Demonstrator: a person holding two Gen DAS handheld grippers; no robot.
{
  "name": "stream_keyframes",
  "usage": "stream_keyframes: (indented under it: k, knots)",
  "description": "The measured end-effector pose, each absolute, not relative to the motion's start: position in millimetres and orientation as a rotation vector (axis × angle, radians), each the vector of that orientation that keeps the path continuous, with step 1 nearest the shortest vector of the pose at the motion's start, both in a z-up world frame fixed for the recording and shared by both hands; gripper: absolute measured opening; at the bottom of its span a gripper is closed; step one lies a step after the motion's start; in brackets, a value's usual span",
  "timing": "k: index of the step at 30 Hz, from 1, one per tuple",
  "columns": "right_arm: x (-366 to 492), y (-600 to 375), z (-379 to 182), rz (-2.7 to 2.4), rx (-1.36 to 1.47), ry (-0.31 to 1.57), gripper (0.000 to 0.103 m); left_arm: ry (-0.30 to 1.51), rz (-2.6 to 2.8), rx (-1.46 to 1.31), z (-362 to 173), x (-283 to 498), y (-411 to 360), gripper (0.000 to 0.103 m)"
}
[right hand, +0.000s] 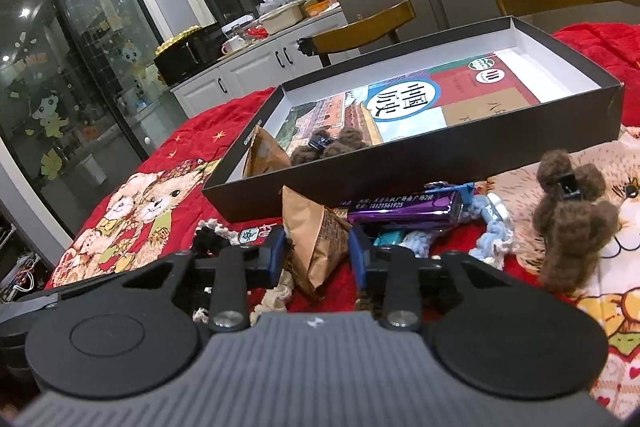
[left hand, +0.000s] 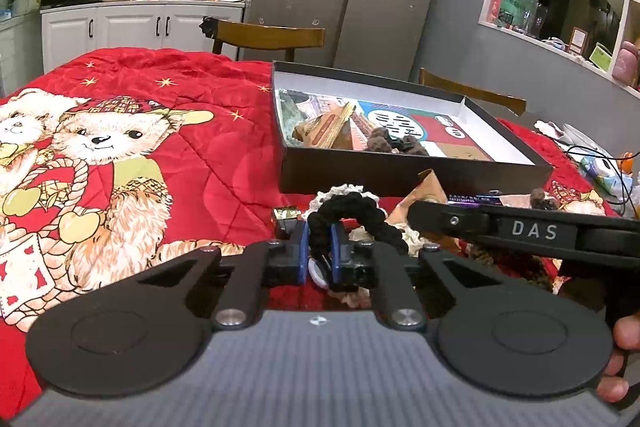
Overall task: Organize objects
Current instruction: 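Grasp the black-and-white scrunchie with the left tool while the right tool grasps another Choco Magic pack, then lift the scrunchie with the left tool while the right tool carries the pack over the box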
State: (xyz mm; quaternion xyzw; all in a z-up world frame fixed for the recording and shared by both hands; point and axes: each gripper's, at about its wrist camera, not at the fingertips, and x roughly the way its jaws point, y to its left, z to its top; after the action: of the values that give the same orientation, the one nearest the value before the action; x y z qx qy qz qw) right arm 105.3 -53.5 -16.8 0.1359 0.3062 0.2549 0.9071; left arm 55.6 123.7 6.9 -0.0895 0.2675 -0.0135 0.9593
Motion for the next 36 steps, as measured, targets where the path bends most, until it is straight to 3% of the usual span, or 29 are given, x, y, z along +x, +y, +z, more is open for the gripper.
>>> stream_keyframes:
  k: [36]
  knots:
    - [86,-58,-2,0.502,0.252,0.456,0.034,0.393,0.026,-0.102,19,29,113,0.014]
